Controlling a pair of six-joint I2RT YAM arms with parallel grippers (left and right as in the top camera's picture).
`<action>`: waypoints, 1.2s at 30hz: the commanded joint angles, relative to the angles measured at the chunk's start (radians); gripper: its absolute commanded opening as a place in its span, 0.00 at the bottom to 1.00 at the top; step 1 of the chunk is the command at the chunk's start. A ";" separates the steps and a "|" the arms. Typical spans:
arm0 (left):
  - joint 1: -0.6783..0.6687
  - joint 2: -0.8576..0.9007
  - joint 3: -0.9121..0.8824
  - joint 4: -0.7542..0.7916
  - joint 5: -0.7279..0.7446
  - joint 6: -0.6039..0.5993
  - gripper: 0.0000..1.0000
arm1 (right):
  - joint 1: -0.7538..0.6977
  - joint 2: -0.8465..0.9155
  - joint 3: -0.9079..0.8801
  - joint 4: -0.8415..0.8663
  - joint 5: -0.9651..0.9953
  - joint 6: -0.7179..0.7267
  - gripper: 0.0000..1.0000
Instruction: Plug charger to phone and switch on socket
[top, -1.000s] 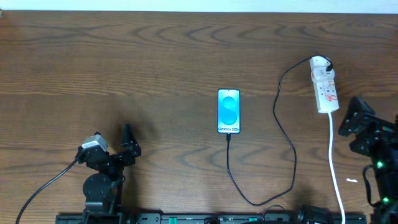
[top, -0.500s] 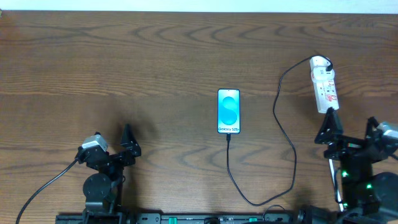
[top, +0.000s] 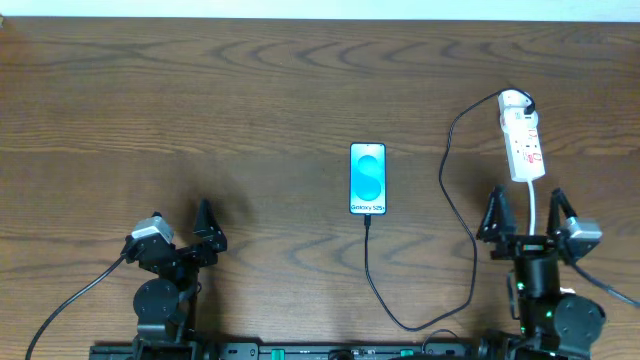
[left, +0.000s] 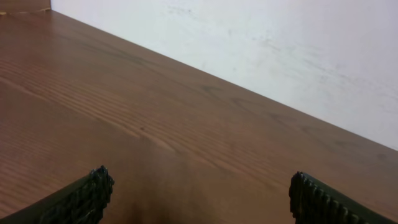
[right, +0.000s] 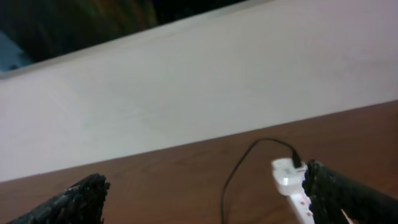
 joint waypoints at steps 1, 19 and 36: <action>0.005 -0.002 -0.006 0.001 0.009 -0.005 0.93 | 0.030 -0.073 -0.062 0.019 -0.008 0.013 0.99; 0.005 -0.002 -0.006 0.001 0.009 -0.005 0.93 | 0.073 -0.077 -0.174 0.058 0.026 0.013 0.99; 0.005 -0.002 -0.006 0.001 0.009 -0.005 0.93 | 0.073 -0.077 -0.175 -0.069 0.107 0.002 0.99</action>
